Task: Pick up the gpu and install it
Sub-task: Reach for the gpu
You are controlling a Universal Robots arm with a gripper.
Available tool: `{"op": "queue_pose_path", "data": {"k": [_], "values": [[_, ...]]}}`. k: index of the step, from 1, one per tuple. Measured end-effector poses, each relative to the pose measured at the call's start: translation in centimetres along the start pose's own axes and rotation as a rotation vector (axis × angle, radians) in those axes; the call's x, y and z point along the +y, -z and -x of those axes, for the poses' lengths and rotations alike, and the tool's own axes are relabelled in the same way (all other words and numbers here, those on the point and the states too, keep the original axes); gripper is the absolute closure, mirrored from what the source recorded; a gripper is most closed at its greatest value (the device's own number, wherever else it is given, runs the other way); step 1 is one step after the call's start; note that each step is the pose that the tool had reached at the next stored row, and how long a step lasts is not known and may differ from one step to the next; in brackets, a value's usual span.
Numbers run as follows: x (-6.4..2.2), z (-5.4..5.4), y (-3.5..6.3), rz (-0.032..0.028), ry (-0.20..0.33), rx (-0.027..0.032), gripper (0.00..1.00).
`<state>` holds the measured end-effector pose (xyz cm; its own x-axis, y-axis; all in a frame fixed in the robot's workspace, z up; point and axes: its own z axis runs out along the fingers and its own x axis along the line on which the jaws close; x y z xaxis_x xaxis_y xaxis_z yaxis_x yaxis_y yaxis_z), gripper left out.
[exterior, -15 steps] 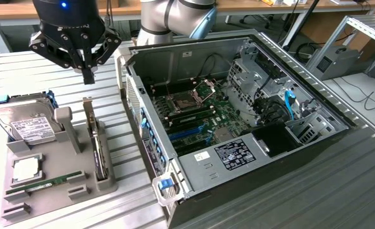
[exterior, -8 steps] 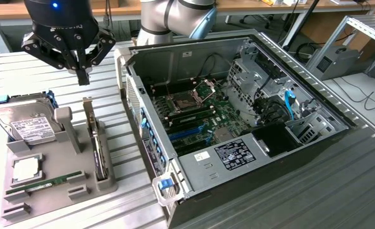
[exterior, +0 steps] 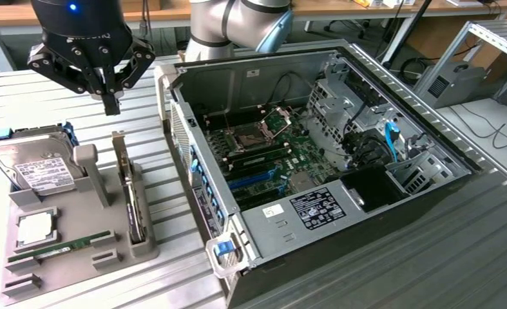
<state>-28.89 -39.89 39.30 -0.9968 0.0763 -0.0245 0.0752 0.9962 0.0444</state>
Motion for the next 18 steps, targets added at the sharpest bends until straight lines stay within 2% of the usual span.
{"op": "queue_pose_path", "data": {"k": [10, 18], "values": [[-0.10, 0.0, 0.01, -0.0001, 0.000, 0.0000, 0.89], [-1.04, -0.5, 0.06, 0.0000, 0.000, 0.0000, 0.89]]}}
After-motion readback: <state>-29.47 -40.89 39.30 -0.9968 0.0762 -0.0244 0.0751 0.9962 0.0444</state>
